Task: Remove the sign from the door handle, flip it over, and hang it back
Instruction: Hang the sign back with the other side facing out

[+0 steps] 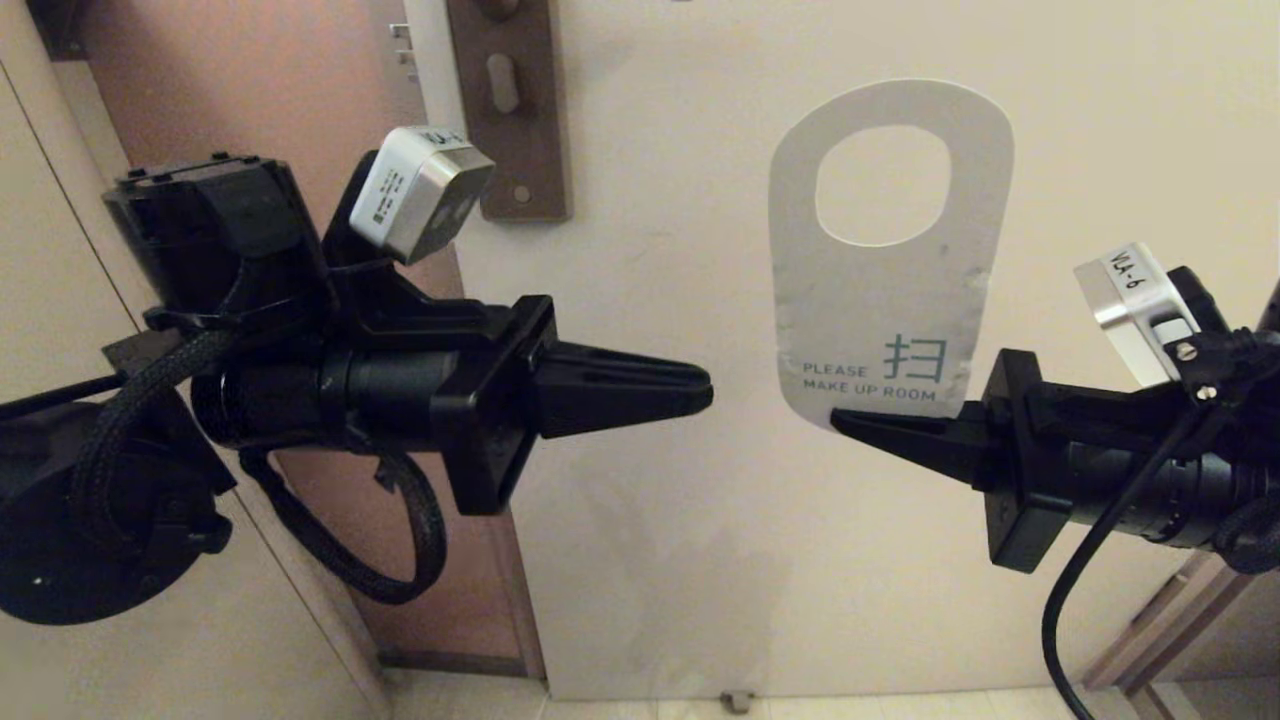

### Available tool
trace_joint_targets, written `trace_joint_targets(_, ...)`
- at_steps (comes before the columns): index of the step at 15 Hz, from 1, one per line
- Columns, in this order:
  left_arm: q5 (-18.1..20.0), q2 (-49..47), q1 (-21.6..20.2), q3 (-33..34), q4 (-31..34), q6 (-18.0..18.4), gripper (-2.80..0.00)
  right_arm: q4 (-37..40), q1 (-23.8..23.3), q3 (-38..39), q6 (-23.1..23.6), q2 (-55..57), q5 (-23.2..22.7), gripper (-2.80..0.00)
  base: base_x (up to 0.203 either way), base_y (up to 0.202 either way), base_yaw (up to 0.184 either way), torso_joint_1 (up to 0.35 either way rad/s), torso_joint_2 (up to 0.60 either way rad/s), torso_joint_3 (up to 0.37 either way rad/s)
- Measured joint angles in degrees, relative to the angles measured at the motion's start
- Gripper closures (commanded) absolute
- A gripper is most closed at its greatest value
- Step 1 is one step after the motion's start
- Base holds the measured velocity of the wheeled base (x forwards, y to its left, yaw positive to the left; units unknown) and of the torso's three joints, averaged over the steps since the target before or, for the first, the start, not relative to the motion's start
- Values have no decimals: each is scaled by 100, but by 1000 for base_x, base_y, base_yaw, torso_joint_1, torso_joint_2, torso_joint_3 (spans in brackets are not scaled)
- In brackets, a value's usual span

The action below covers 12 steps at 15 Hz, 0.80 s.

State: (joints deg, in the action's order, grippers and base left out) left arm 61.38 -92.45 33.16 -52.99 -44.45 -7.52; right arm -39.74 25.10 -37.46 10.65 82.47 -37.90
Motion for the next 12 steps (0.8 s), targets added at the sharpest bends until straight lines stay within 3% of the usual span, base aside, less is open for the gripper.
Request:
trace_joint_targets(6, -225, 317, -113, 376, -3, 44, 0, -113, 1, 54, 0, -24, 196, 0, 0, 0, 0, 0, 0, 0)
trace_joint_targets(9, -860, 436, -191, 584, -3, 91, 0, -118, 1, 76, 0, -11, 241, 0, 0, 0, 0, 0, 0, 0)
trace_joint_targets(12, -1891, 563, -208, 984, 2, 556, 0, -118, 1, 95, 1, 20, 321, 0, 0, 0, 0, 0, 0, 0)
